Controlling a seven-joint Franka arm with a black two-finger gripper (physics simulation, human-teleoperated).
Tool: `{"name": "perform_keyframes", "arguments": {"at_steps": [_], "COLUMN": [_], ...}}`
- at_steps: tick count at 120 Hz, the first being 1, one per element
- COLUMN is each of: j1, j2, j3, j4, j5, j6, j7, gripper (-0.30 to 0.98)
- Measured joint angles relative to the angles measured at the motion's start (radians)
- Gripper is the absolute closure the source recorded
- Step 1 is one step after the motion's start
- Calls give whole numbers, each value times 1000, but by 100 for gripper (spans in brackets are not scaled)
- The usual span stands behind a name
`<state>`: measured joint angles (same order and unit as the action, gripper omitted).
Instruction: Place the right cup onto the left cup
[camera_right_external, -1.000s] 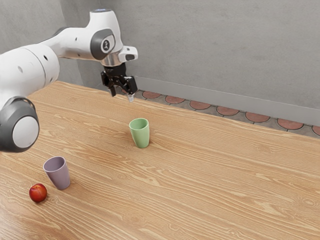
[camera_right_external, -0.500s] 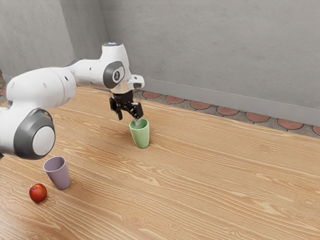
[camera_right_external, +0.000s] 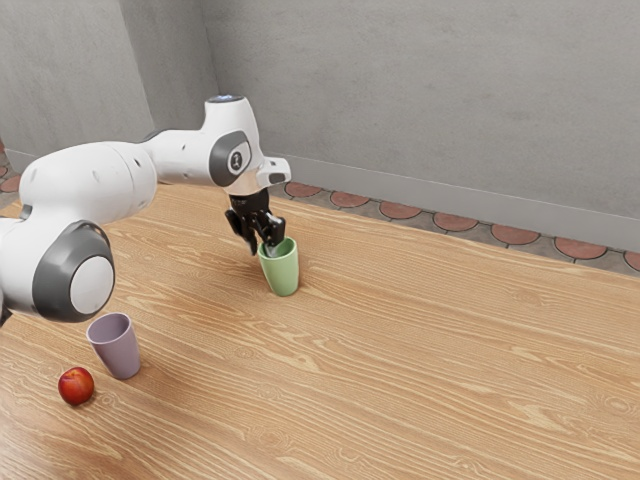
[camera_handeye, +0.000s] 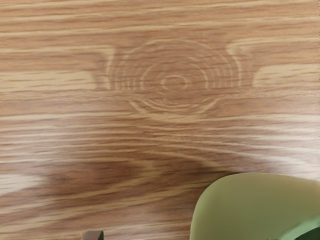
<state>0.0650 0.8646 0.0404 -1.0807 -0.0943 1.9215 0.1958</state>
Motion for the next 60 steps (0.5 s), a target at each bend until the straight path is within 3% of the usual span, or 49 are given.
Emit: {"name": "perform_keyframes", "arguments": {"at_steps": [29, 60], "j1": [-6, -9], "j2": [1, -2], "j3": [-2, -8], "j4": [-3, -3], "j5": [-1, 1], "j6": [2, 2], "j7": [-3, -8], "gripper": [69, 76]}}
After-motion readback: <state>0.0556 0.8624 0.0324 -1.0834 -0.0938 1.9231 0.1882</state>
